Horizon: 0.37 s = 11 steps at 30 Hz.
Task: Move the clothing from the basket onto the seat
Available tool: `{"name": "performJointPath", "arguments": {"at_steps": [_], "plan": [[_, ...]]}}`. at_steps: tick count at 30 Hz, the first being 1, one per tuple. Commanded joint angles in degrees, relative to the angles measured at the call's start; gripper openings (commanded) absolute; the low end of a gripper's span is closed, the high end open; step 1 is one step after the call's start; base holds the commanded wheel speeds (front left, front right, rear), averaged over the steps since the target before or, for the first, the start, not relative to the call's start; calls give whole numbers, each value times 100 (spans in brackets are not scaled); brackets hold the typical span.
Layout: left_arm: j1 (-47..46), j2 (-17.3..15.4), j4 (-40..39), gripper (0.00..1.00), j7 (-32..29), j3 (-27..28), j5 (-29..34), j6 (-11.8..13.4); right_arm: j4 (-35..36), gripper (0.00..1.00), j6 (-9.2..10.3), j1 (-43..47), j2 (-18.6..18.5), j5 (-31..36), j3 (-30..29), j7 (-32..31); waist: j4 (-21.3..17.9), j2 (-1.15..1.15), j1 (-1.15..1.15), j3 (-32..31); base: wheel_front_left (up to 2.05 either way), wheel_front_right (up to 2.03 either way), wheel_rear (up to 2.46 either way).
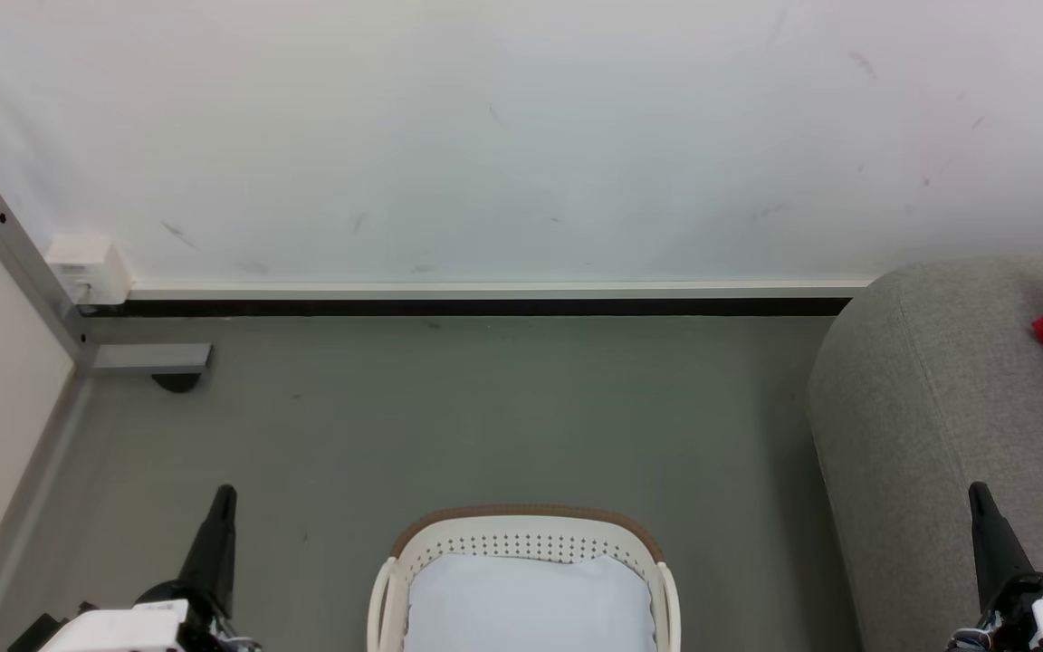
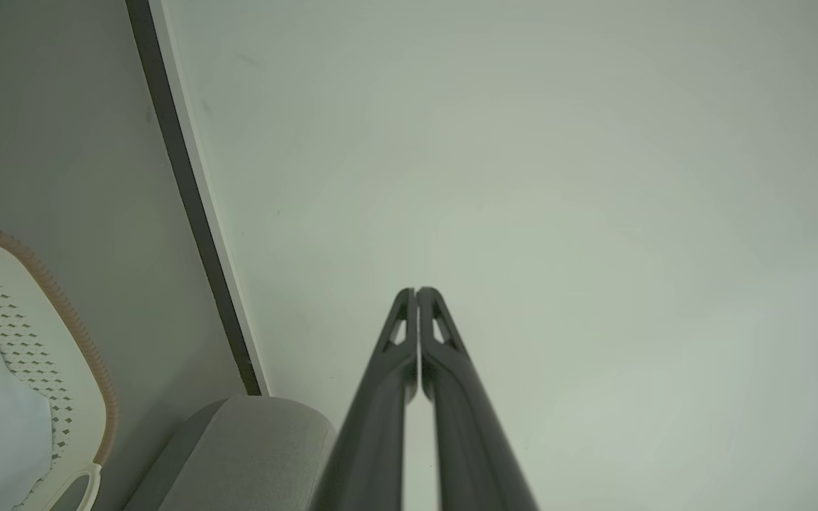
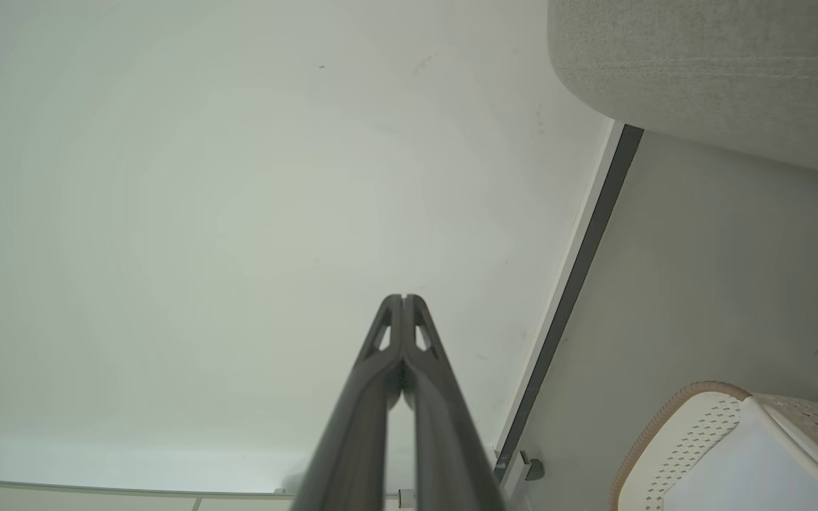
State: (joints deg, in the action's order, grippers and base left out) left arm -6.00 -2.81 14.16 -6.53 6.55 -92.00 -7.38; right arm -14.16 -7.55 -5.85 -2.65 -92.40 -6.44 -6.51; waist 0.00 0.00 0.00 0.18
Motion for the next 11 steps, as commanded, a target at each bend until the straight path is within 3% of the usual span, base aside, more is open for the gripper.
{"name": "performJointPath", "arguments": {"at_steps": [1, 11], "plan": [[-50, -12, -18, 0, -23, 9, -77, -28, 29, 0, 12, -71, -42, -4, -22, -24, 0, 0, 0, 0, 0, 0, 0], [-50, -12, -18, 0, -22, 9, -77, -28, 29, 0, 12, -71, -42, -4, -22, -23, 0, 0, 0, 0, 0, 0, 0]]}}
